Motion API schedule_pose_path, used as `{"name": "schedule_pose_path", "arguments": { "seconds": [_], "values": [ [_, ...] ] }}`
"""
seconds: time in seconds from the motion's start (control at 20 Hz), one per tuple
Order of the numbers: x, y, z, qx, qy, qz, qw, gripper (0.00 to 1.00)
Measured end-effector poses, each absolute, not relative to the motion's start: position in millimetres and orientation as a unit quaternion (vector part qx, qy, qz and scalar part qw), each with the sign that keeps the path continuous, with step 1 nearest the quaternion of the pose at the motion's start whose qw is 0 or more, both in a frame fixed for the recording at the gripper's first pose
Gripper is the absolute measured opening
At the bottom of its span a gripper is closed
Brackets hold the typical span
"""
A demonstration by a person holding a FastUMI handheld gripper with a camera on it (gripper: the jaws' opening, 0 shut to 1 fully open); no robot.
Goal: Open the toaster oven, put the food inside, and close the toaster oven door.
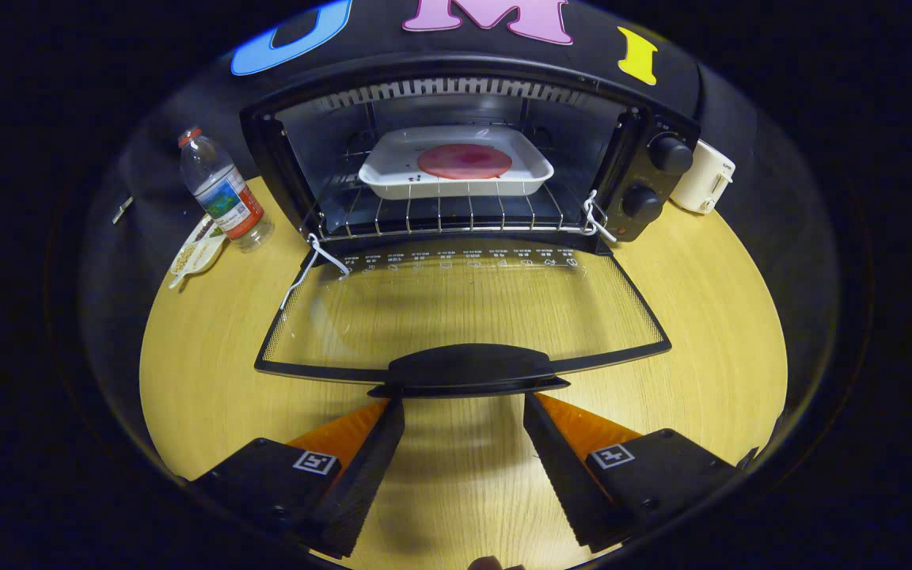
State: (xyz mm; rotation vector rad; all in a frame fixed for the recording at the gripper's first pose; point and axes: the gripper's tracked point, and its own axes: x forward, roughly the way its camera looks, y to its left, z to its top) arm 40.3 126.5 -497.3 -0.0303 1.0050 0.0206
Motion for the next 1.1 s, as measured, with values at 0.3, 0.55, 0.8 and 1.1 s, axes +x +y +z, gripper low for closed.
{"name": "schedule_pose_path", "arguments": {
  "seconds": [0.3, 0.55, 0.8, 1.1],
  "values": [
    [45.2, 128.7, -451.5, 0.010, 0.426, 0.021, 0.904, 0.99],
    [68.5, 130.5, -405.8, 0.022, 0.366, 0.017, 0.930, 1.00],
    [66.8, 121.6, -369.4, 0.049, 0.337, 0.016, 0.940, 1.00],
    [52.9, 94.3, -321.3, 0.029, 0.285, 0.016, 0.958, 1.00]
  ]
}}
